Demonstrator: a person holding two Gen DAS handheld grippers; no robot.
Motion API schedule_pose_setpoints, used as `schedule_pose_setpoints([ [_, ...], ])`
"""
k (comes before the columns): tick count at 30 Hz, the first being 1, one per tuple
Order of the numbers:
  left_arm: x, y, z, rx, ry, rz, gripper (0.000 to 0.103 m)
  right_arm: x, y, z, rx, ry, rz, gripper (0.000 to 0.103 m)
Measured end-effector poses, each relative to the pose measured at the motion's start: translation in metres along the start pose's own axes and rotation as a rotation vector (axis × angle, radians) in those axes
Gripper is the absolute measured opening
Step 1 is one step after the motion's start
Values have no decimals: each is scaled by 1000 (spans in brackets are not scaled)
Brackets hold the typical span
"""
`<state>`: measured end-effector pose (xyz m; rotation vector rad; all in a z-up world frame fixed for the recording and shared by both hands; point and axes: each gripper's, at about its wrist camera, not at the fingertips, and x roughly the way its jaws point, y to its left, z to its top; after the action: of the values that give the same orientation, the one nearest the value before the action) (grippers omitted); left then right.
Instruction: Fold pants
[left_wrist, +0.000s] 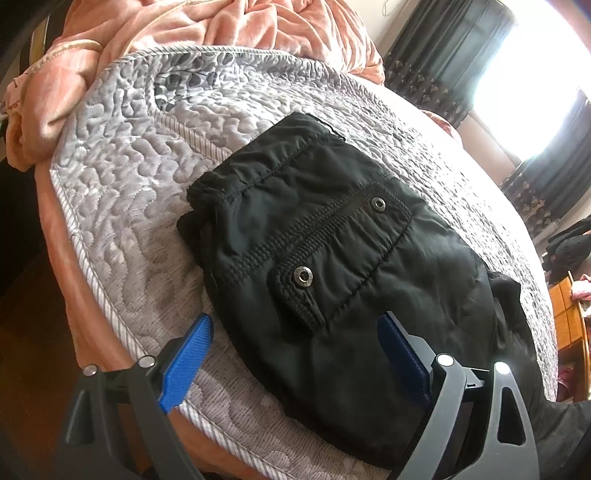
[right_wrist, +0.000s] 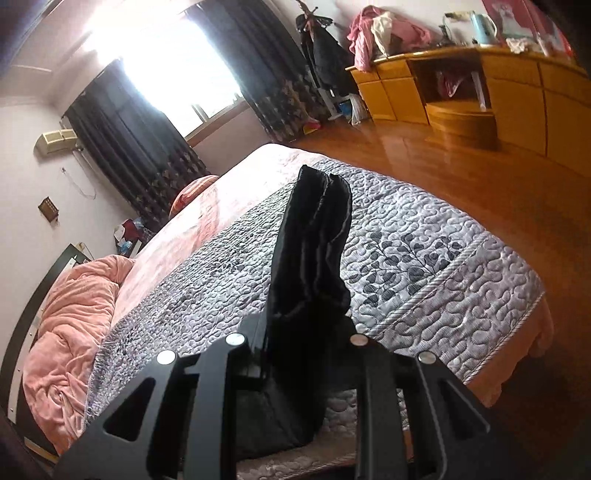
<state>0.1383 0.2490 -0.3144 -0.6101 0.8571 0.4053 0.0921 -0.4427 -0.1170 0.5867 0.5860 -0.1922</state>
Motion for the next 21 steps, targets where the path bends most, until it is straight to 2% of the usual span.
schedule_pose_setpoints([
  [21,6,-5,0,41,18,38,91,-28,70,3,-247,-97,-19,20],
])
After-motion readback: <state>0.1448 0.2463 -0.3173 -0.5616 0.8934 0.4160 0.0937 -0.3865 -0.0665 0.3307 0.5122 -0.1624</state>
